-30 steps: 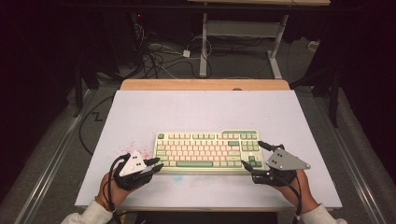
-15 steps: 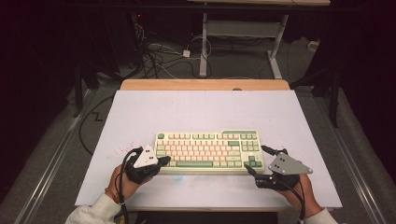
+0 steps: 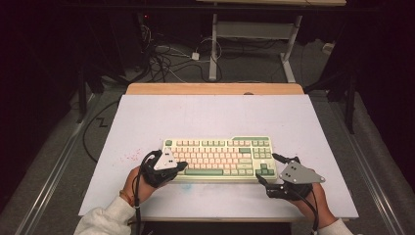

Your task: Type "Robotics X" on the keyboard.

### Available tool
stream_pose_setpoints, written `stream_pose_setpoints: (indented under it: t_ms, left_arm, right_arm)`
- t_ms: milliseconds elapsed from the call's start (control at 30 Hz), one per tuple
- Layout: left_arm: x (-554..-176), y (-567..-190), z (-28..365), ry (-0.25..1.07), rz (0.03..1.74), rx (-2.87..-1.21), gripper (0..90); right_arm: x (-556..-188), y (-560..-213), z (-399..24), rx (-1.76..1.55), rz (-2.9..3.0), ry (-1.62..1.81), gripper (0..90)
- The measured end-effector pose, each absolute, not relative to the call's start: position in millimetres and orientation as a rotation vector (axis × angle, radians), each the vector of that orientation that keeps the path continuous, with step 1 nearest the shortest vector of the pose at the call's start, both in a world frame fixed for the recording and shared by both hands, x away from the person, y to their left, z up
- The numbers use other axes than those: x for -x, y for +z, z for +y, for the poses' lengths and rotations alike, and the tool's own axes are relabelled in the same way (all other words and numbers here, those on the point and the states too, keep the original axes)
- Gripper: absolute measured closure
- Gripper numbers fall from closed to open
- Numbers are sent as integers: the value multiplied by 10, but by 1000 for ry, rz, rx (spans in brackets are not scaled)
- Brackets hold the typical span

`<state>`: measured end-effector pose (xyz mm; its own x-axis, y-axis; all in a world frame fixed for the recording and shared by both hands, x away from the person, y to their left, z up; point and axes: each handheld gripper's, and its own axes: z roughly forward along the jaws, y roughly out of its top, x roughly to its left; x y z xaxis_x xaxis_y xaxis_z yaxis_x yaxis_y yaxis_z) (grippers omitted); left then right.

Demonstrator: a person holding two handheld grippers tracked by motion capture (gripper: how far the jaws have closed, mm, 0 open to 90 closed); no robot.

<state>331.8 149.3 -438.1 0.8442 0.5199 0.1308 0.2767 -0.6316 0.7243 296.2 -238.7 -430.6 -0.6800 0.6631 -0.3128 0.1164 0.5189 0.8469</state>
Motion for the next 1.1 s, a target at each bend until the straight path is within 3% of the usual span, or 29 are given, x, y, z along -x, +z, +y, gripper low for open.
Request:
stream_pose_setpoints:
  t_ms: [1100]
  left_arm:
    - [-3585,-4451,1197,374,540,-2371,871]
  right_arm:
    - [-2962,-4342,-2359,-614,2154,1108,206]
